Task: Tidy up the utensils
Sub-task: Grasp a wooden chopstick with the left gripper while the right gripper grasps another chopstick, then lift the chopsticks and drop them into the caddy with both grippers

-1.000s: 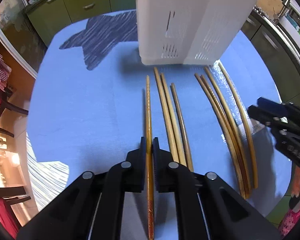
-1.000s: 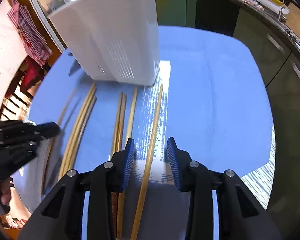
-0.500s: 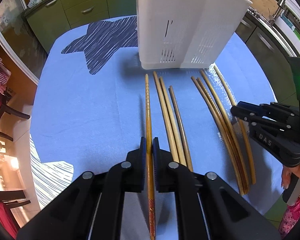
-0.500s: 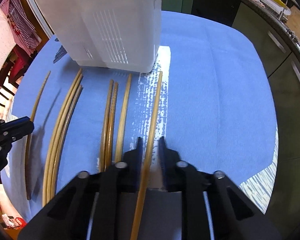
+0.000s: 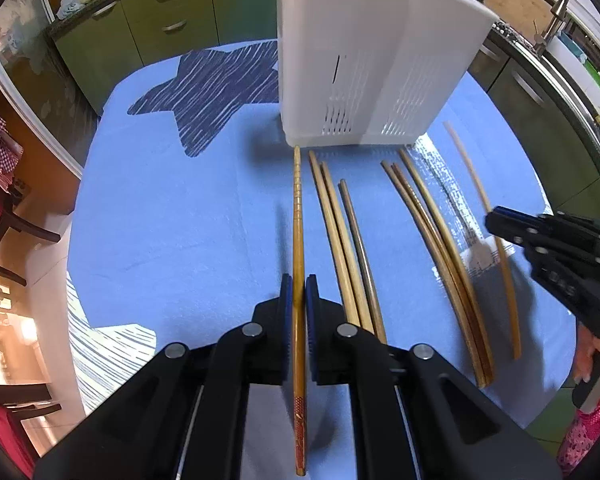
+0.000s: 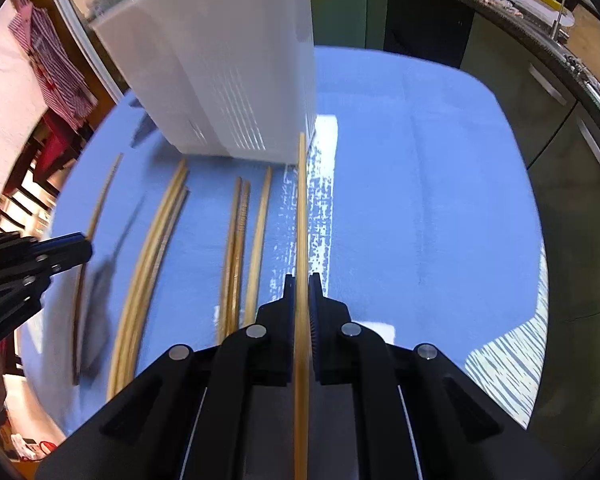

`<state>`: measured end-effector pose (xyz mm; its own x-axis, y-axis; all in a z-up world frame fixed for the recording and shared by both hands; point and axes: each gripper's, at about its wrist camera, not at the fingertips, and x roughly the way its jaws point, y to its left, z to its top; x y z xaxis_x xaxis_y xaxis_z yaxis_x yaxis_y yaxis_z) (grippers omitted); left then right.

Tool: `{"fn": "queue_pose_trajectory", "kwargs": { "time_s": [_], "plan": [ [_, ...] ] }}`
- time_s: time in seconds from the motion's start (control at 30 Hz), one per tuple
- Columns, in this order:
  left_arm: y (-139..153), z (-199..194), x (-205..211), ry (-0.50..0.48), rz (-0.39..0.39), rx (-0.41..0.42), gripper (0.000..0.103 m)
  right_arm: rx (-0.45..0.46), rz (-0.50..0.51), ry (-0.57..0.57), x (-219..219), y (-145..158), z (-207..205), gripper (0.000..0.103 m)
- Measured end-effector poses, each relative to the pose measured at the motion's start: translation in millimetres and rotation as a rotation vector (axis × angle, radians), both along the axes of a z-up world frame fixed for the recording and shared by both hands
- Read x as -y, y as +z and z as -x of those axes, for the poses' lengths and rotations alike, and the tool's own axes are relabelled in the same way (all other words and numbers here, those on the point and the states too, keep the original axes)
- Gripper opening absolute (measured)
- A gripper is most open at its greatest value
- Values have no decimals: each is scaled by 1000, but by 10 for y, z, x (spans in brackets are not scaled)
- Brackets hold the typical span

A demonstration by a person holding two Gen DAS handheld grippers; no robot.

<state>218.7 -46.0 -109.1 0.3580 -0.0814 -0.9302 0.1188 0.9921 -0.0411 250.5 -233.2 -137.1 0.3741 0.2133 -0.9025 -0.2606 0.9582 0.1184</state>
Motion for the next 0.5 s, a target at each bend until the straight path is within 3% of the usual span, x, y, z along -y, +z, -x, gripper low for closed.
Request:
{"fn": "queue_pose_trajectory", "kwargs": {
  "time_s": [0.5],
  "plan": [
    [361, 271, -101, -25, 14, 77, 7, 177, -126, -11, 412, 759, 688, 7]
  ]
}}
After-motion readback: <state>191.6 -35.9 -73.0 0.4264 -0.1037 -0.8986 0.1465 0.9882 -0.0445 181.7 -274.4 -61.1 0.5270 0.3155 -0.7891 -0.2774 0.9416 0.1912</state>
